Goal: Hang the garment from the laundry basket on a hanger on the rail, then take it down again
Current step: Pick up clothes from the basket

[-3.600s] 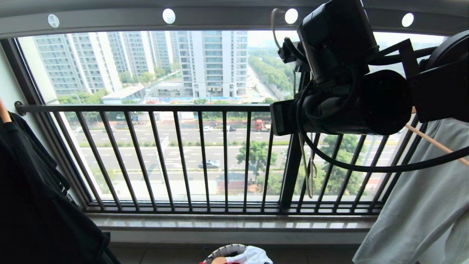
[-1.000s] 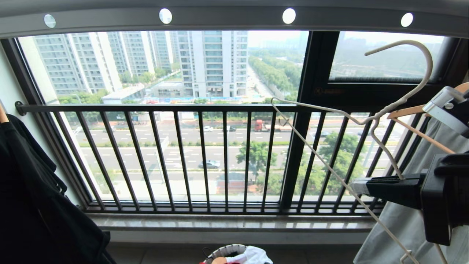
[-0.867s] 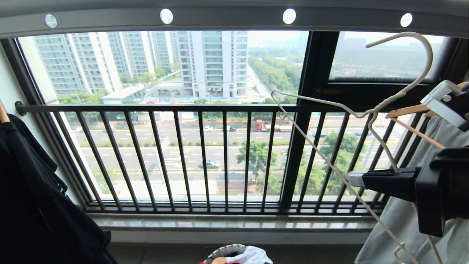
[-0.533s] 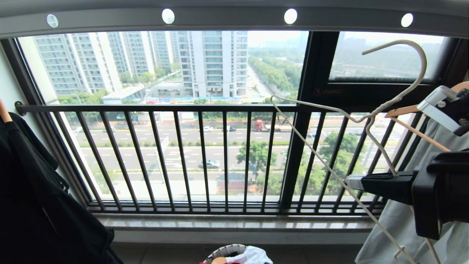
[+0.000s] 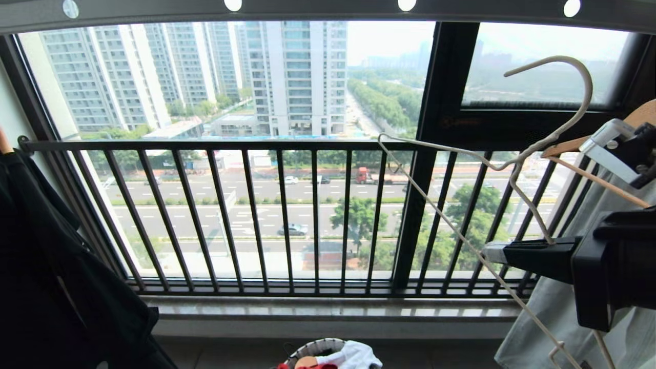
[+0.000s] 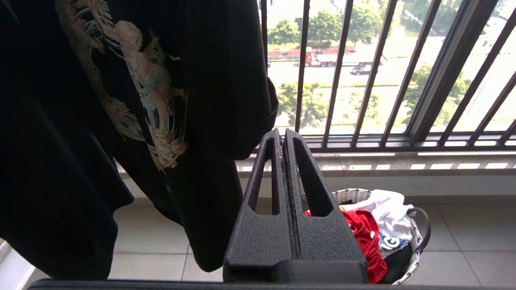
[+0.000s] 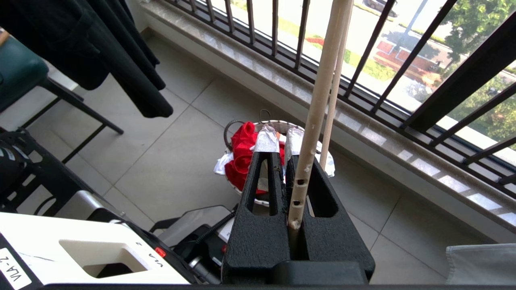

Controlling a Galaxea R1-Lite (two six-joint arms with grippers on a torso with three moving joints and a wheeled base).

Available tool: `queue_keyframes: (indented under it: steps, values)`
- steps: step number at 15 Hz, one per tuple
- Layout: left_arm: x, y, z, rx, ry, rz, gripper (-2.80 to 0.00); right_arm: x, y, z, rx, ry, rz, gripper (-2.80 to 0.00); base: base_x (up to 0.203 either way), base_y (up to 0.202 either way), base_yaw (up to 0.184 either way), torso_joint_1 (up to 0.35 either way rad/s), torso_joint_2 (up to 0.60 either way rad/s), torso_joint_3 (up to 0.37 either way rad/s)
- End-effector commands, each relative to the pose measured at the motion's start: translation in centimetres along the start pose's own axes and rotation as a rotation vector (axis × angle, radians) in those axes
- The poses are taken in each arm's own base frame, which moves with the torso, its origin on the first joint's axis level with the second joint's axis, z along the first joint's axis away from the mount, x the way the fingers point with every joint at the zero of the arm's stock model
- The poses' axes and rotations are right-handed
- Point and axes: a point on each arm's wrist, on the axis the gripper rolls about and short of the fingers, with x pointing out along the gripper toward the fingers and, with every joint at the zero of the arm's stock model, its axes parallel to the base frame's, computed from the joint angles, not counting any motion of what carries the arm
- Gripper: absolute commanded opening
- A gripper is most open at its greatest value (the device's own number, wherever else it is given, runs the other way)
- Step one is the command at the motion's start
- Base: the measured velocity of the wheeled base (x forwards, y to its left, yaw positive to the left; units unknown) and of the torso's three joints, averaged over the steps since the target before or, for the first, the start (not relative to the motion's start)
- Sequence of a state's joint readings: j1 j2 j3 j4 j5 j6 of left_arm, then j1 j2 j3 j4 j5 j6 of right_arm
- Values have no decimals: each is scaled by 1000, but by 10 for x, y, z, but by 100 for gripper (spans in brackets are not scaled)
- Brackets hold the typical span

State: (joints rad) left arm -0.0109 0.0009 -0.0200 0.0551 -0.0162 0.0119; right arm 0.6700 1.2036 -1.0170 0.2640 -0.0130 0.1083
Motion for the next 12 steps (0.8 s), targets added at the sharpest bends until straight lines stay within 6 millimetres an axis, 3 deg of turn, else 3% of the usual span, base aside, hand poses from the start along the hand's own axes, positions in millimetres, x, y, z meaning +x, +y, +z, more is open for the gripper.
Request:
queue_keyframes:
  steps: [1, 12]
  values:
    - [0, 0, 0, 0, 1, 0, -280, 1, 0, 0, 1, 5, -3, -280, 0, 0, 0, -135, 315, 178]
    - [0, 0, 0, 0, 1, -1, -280, 7, -1, -2, 4, 23, -16, -280, 0, 0, 0, -148, 331, 178]
